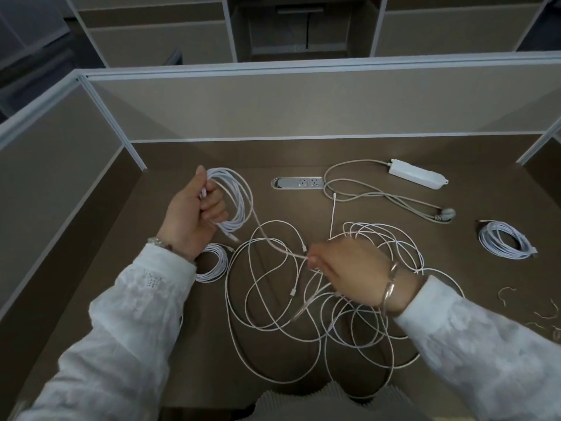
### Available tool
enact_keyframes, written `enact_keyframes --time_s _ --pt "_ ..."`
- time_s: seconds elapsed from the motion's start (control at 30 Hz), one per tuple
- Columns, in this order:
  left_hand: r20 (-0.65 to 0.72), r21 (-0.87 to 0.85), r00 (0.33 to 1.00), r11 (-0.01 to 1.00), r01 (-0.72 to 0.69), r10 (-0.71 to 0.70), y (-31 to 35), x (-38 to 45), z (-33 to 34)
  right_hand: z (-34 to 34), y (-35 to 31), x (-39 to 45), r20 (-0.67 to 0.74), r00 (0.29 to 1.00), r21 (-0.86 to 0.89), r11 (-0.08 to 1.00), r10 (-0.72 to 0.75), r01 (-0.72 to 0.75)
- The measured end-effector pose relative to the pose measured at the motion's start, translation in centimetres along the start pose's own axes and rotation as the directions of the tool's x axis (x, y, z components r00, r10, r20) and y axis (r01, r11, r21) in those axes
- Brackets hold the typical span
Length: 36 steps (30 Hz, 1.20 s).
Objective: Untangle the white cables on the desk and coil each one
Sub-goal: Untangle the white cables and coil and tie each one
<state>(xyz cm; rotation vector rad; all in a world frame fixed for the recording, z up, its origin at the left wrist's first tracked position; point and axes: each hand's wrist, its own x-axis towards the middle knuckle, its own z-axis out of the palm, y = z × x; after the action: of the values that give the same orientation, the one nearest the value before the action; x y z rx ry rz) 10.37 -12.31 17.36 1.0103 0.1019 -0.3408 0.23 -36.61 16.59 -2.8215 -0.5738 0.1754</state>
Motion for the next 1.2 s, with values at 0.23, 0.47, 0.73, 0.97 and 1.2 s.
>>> enact_keyframes --time_s 0.23,0.47,0.73,0.97,1.2 --pt "0.027 0.394 0.998 0.918 -0.057 0.050 -2.7 -0.6 2.7 -2.9 -4.3 0.7 -0.063 0.988 0.060 0.987 -0.144 0.148" --pt "0.164 0.630 0.981 0.776 -0.022 -0.106 -4.7 -2.8 4.9 -3.4 -3.2 2.6 -0.212 0.969 0.127 0.980 -0.123 0.153" --pt "0.308 0.472 0.776 0.796 0.378 -0.551 -4.0 -3.2 4.7 -2.1 -0.7 3.0 -0.320 0.946 0.461 0.881 0.049 0.110" --pt "0.500 0.230 0.728 0.882 0.411 -0.469 -0.2 -2.0 2.4 0.4 3.6 2.9 -0.060 0.993 0.865 0.501 0.100 0.002" --pt "0.697 -0.195 0.679 0.851 0.488 -0.230 3.6 0.4 -0.4 2.7 6.8 2.7 -0.055 0.982 0.827 0.560 0.178 -0.056"
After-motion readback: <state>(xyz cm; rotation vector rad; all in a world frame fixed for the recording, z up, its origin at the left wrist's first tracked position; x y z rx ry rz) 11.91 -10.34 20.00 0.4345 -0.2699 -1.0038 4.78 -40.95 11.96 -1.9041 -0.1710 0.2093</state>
